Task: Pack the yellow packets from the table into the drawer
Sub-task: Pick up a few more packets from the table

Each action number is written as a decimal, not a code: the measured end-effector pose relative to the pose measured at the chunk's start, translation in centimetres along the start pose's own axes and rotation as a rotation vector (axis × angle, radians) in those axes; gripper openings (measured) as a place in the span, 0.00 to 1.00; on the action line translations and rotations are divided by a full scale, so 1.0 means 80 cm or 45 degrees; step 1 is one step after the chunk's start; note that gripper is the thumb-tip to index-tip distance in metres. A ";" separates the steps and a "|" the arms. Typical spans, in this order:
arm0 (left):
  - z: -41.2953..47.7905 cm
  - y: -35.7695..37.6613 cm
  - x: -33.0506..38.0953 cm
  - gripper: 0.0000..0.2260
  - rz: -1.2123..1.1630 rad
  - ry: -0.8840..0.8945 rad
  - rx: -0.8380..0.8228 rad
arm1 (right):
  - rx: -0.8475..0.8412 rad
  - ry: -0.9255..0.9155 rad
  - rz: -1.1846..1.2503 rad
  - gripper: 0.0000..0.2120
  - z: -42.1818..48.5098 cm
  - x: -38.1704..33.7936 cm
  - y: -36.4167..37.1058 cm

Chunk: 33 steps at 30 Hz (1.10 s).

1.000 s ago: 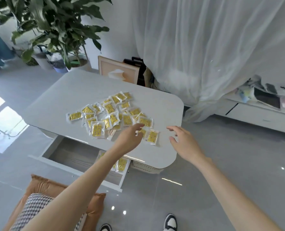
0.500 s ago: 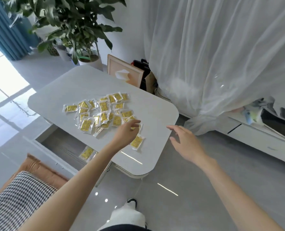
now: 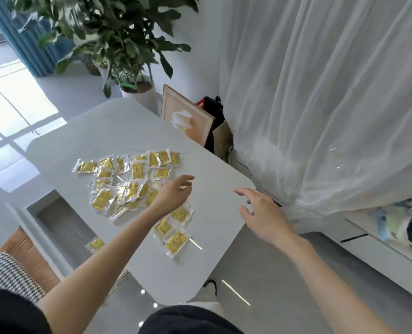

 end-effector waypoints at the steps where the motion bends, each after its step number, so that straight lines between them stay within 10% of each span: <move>1: 0.012 0.005 0.000 0.17 -0.006 -0.028 0.003 | -0.020 -0.020 -0.019 0.20 0.014 0.004 -0.001; 33: 0.153 0.107 -0.132 0.15 -0.362 -1.066 0.830 | -0.824 -0.747 -0.142 0.21 0.432 0.055 0.209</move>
Point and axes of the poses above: each hand's wrist, its own z-axis towards the middle knuckle, its own y-axis out of the palm, x = y × z, the point moved 10 cm from there along z, towards the middle knuckle, and after that the axes turned 10 degrees about x, right-handed, at the moved point
